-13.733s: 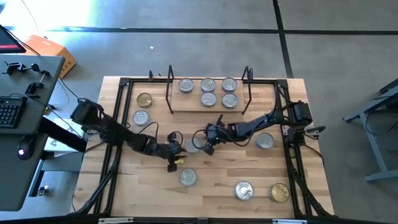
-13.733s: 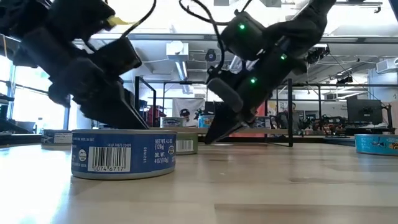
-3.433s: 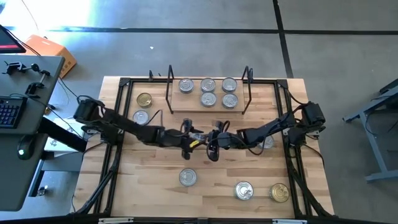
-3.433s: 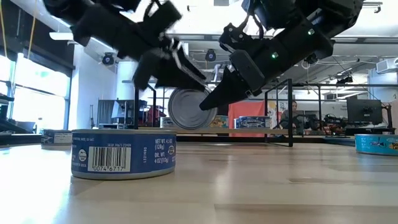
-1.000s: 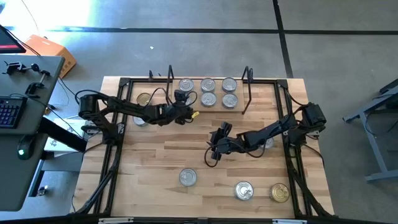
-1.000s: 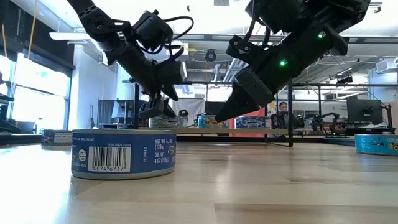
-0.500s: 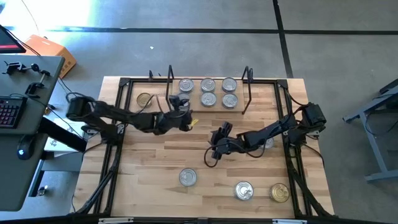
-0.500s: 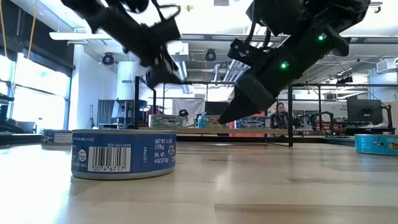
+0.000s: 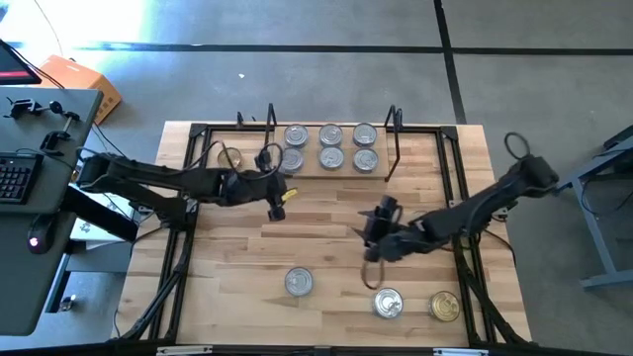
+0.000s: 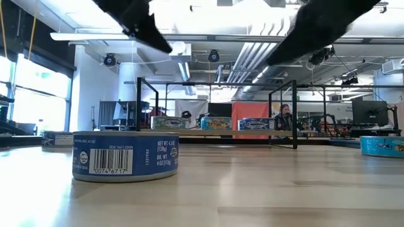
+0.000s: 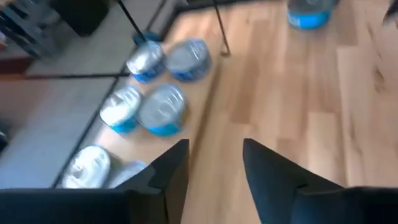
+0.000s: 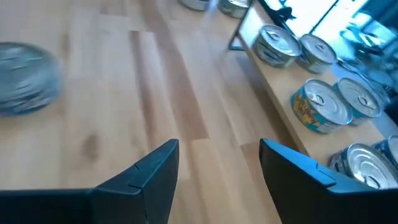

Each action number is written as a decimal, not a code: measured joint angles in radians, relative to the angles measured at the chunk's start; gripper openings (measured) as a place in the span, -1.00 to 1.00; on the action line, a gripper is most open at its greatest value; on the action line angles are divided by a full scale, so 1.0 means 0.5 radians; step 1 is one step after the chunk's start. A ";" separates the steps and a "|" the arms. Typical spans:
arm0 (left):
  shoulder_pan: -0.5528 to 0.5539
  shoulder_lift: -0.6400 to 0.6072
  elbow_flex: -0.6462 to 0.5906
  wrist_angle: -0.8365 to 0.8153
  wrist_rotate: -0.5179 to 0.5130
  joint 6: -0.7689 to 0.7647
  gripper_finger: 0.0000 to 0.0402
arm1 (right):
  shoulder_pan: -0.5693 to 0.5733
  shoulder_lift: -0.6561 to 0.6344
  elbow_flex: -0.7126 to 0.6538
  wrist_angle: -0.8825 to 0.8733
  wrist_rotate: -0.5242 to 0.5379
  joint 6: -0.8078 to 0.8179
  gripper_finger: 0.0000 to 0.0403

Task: Stack canned seafood by type on shelf
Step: Stack the light blue tuna can on top of the light blue tuna can on the shelf

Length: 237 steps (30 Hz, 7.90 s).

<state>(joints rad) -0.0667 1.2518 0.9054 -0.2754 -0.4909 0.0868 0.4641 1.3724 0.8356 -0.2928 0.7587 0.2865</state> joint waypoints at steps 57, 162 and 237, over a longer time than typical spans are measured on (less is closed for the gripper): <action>-0.287 0.464 -0.875 1.969 0.025 -0.359 -0.41 | -0.324 -0.098 -0.400 -0.953 -0.905 1.388 -0.91; -0.024 1.136 0.833 -0.473 0.661 0.292 -0.95 | -0.015 0.617 -0.139 0.407 0.015 -0.528 -0.42; -0.601 0.406 -0.856 1.249 -0.097 -0.501 -1.00 | -1.711 1.337 1.442 -0.564 -0.211 -1.988 0.03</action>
<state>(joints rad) -0.3672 1.4548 0.4776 0.3494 -0.5396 -0.1638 -0.3914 2.0407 1.5566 -0.5746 0.6530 -0.7074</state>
